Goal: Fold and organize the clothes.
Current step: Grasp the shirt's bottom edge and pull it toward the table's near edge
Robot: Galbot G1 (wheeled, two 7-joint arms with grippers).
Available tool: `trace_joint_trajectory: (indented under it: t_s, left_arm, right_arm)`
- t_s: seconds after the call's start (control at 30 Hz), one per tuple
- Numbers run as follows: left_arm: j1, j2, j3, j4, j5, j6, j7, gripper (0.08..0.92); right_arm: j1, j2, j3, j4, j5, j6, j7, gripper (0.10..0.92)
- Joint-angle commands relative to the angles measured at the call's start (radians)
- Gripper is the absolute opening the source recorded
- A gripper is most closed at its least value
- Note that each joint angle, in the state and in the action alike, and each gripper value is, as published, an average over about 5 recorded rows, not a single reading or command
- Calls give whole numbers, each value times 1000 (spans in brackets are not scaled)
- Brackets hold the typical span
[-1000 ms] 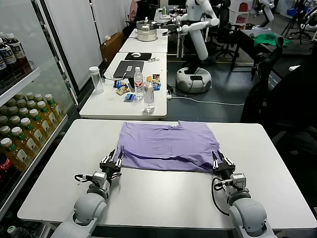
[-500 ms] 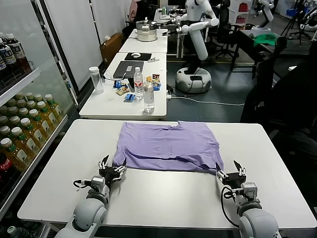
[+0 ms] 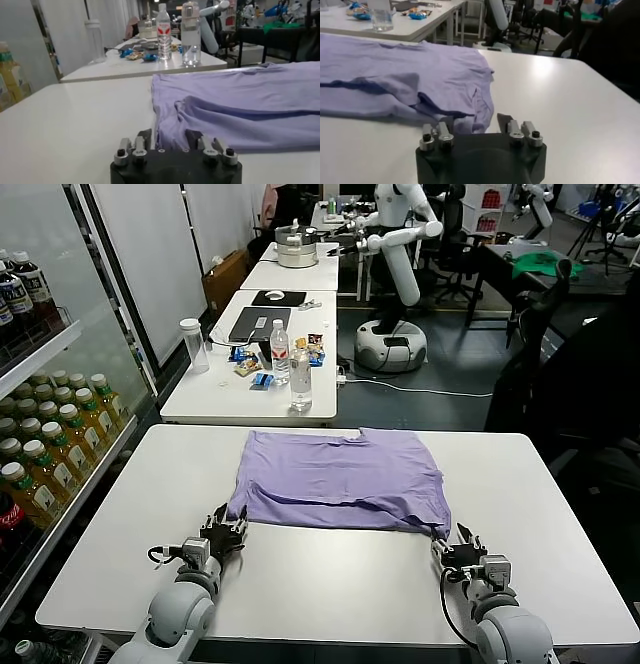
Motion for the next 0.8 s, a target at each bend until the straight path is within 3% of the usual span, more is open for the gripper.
trace_joint_trajectory:
  t_s: [0.03,0.23,0.37,0.6,0.8]
  left_arm:
    - [-6,-1,2,12,-32,12,1,346]
    - [-20,0,7,26,-55,9,9,175]
    - [-9,4,4,8,-65,2,13,108]
    - [73,11,-26,-98,-65,-6,18,104]
    - [216,18,-74,-232,-64,-9,18,104]
  right_arm:
    - [4,2,-8,-13,27,-11,2,373]
    - [11,-5,-5,-10,43,-15,-2,200]
    - [2,-7,0,5,52,-14,-7,117]
    - [-93,-11,31,113,55,-8,-15,107]
    - [-226,-4,87,234,47,-5,-15,107]
